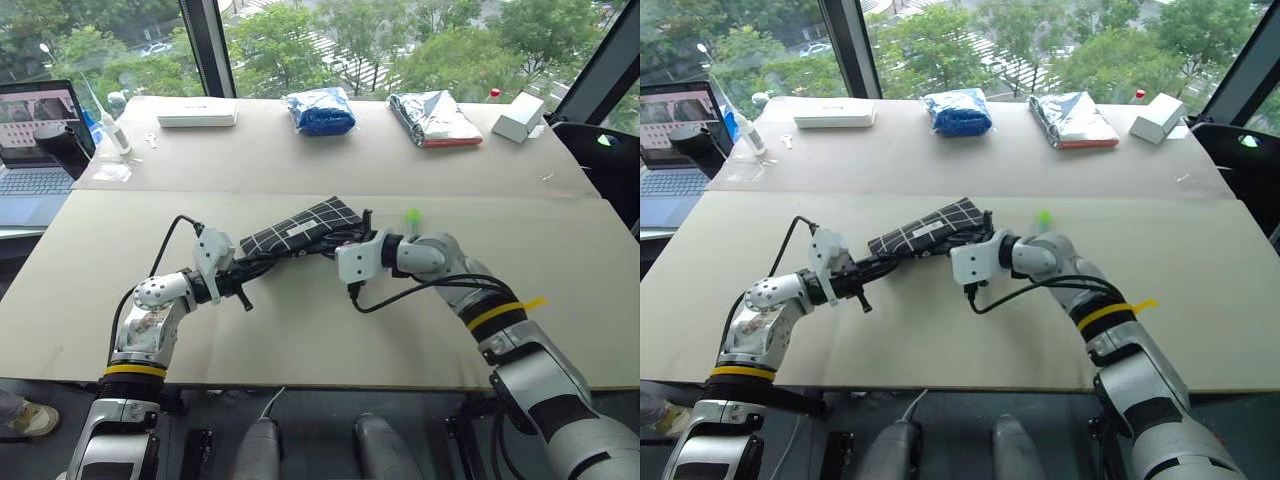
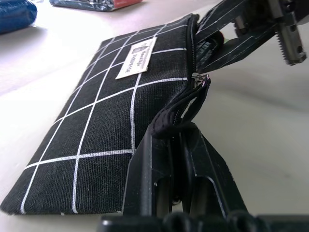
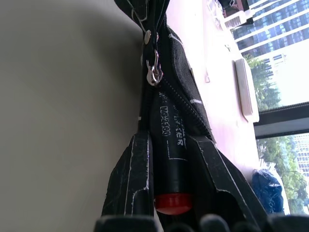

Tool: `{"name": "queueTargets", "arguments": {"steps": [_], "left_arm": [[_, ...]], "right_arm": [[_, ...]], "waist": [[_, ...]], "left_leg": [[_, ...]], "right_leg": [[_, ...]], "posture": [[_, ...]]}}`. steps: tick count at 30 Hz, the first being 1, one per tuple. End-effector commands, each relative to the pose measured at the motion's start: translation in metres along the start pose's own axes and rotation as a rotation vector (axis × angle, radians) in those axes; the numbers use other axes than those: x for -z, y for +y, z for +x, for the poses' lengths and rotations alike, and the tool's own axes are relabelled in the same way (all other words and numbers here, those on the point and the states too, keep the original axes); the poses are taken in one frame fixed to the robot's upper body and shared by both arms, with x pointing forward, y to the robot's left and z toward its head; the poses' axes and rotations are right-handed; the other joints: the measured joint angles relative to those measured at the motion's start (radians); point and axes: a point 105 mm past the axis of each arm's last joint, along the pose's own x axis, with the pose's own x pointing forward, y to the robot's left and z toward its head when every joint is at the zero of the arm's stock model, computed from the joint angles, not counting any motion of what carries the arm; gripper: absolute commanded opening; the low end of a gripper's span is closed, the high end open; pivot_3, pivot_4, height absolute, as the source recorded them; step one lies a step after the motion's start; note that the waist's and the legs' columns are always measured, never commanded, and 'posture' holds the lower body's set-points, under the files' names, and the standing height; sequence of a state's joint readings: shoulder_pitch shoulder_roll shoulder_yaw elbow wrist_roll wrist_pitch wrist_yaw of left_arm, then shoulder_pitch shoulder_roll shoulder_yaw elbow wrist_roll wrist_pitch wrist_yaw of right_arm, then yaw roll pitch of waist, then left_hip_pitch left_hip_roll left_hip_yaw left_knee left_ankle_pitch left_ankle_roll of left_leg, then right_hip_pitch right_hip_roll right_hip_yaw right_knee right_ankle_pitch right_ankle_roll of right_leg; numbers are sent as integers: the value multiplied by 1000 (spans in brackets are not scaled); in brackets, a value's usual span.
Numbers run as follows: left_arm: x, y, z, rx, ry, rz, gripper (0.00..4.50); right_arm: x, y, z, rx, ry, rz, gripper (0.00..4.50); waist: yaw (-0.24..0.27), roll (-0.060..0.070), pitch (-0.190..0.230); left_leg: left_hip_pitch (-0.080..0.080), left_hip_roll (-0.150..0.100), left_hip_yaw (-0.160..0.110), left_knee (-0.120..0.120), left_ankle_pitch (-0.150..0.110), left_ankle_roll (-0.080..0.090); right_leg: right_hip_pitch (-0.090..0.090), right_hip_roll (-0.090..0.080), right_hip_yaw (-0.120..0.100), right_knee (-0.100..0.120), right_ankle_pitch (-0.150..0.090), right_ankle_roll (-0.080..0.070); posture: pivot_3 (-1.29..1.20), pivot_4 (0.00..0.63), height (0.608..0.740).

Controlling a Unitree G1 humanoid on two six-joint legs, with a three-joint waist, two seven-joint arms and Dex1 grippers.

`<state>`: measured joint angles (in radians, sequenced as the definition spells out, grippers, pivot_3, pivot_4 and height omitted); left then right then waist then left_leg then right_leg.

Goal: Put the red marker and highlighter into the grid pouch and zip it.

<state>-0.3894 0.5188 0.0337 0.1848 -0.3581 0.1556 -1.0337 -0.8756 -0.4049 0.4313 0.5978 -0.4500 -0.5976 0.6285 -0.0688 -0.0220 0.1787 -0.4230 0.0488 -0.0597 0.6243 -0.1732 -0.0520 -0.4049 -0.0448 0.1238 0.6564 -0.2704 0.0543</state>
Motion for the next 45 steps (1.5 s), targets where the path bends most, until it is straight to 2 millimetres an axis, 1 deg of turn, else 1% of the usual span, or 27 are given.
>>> {"name": "queueTargets", "arguments": {"steps": [1,4,7,8,11,13,14,16,17,18,20,21,23,25,26,28,31,37,45], "left_arm": [[-19,-12,-3,91,-43,-1,0],[-21,-13,-7,98,-36,-8,0],[-22,-11,-8,94,-31,-9,0],[-22,-11,-9,93,-29,-10,0],[-21,-10,-9,90,-30,-13,0],[-21,-8,-9,81,-39,-15,0],[-21,-7,-9,76,-44,-17,0],[-22,-5,-9,68,-52,-22,0],[-23,-5,-10,67,-55,-23,0],[-23,-5,-10,65,-56,-25,0],[-25,-5,-11,64,-65,-33,0],[-26,-5,-11,64,-69,-37,0],[-31,-7,-10,70,-81,-47,0],[-34,-10,-8,78,-85,-58,0],[-35,-11,-8,85,-83,-64,0],[-35,-14,-7,94,-78,-70,0],[-37,-16,-5,107,-75,-78,0],[-37,-16,-6,112,-70,-81,0],[-30,-18,-7,108,-65,-91,0]], "right_arm": [[-12,-17,5,53,-52,-50,1617],[-5,-22,3,70,-26,-23,2600],[6,-33,-4,117,20,-36,3639],[10,-37,-8,132,38,-44,3917],[22,-52,-27,190,68,-22,3917],[25,-60,-46,226,42,68,3917],[27,-63,-57,240,28,135,3917],[33,-61,-81,245,-5,390,3917],[32,-58,-88,233,-33,485,3917],[33,-60,-98,265,-55,579,3917],[46,-64,-113,366,-30,734,3917],[51,-65,-118,400,-10,782,3917],[79,-59,-127,536,134,904,3917],[99,-42,-129,621,265,1026,3917],[105,-33,-129,649,315,1079,3917],[114,-20,-130,705,399,1164,3917],[119,-6,-126,749,489,1222,3917],[122,19,-112,765,596,1332,3917],[111,32,-93,700,619,1349,3917]], "waist": [[0,0,0],[0,0,0],[1,0,0],[0,0,0],[3,0,0],[3,0,0],[3,0,0],[3,0,0],[4,0,0],[3,0,0],[2,0,0],[-1,0,0],[-2,0,0],[-1,0,0],[-1,0,0],[0,-1,0],[-1,0,0],[-1,0,0],[-1,0,0]], "left_leg": [[0,0,0,0,0,0],[0,0,0,0,0,0],[0,0,0,0,0,0],[0,0,0,0,0,0],[0,0,0,0,0,0],[0,0,0,0,0,0],[0,0,0,0,0,0],[0,0,0,0,0,0],[0,0,-1,1,0,0],[0,0,-1,1,0,0],[0,0,-1,1,0,0],[0,0,-1,2,0,0],[1,0,-1,2,0,0],[1,0,-1,2,0,0],[1,0,-1,2,0,0],[1,0,-1,1,0,0],[0,0,0,2,0,0],[0,0,0,2,0,0],[0,0,0,2,0,0]], "right_leg": [[0,0,0,0,0,0],[0,0,0,0,0,0],[0,0,0,0,0,0],[0,0,0,0,0,0],[0,0,0,0,0,0],[0,0,0,0,0,0],[0,0,0,0,0,0],[1,0,0,0,0,0],[1,0,0,0,0,0],[2,0,0,0,0,0],[2,0,0,0,0,0],[1,0,0,1,0,0],[1,0,0,2,0,0],[1,1,0,4,0,0],[1,1,0,4,0,0],[1,1,0,3,-1,0],[0,0,0,3,-1,0],[-1,0,1,3,-1,0],[0,0,1,2,-1,0]], "posture": [[0,150,740],[0,150,740],[0,150,740],[0,150,740],[0,150,740],[0,150,740],[0,150,740],[0,150,740],[0,150,740],[0,150,740],[0,150,740],[0,150,740],[0,150,740],[0,150,740],[0,150,740],[0,150,740],[0,150,740],[0,150,740],[0,150,740]]}}
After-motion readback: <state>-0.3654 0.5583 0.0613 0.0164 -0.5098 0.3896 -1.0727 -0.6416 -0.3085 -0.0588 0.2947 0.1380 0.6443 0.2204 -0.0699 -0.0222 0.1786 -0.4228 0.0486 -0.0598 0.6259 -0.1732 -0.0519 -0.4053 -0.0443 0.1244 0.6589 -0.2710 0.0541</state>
